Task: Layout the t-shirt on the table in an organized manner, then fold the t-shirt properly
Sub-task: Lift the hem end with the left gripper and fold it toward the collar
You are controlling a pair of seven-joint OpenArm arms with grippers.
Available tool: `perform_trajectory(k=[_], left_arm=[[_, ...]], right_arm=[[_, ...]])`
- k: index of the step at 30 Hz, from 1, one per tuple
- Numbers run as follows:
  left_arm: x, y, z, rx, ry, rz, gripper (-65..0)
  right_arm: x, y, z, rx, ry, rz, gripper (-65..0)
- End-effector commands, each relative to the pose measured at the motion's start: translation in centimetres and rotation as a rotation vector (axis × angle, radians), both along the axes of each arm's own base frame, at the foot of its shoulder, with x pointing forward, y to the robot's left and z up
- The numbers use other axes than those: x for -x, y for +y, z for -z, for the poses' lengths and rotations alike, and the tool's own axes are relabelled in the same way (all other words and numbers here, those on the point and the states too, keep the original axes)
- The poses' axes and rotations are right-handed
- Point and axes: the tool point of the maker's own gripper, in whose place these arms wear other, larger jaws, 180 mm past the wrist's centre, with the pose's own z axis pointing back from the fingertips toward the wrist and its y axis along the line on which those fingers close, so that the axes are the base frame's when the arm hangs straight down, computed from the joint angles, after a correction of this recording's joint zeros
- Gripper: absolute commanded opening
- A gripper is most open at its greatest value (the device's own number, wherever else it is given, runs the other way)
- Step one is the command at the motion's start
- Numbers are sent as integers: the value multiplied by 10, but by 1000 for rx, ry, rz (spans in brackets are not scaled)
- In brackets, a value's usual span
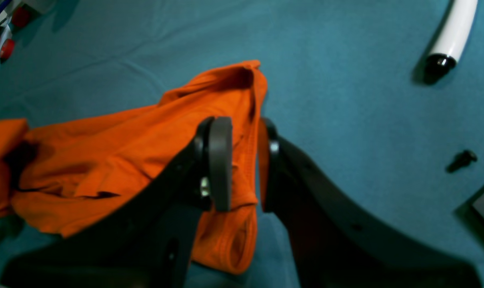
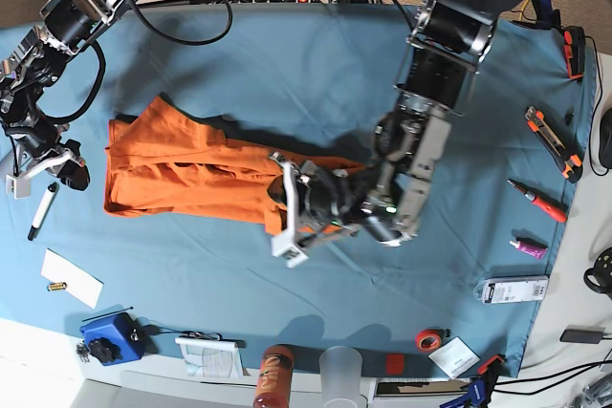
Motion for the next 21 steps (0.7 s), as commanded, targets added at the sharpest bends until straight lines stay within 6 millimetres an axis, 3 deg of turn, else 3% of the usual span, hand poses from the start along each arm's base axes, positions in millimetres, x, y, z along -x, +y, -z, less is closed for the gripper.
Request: perform_trajectory(k=[1,5,6,9,10,13,17,21], left_arm=[[-7,-20,-24,57,-62,13,-650],[-13,-31,-27,26,-119,-14,-650],[-14,-32,-29,31,-124,-16,-608],[-15,-33,-33,40,-127,-13,-401],[-15,-33,-33,32,-120,-6,-372],[-16,-30,-43,7,-94,9,-371],[-34,-18,-69,-24,-211,-34,-371],[-53,14,-69,-66,-221,-186,-371]], right_arm=[[-9,-8,-24,22,-72,8,-529],[-9,-8,-23,22,-69,7,-529],[-9,-8,-23,22,-69,7,-529],[-9,-8,-23,22,-70,7,-529],[-9,-8,-23,23,-69,7,-529],[-9,-8,-23,22,-71,7,-529],[-10,-8,-27,13,-86,4,-529],[-11,-11,-36,9,-113,1,-529]])
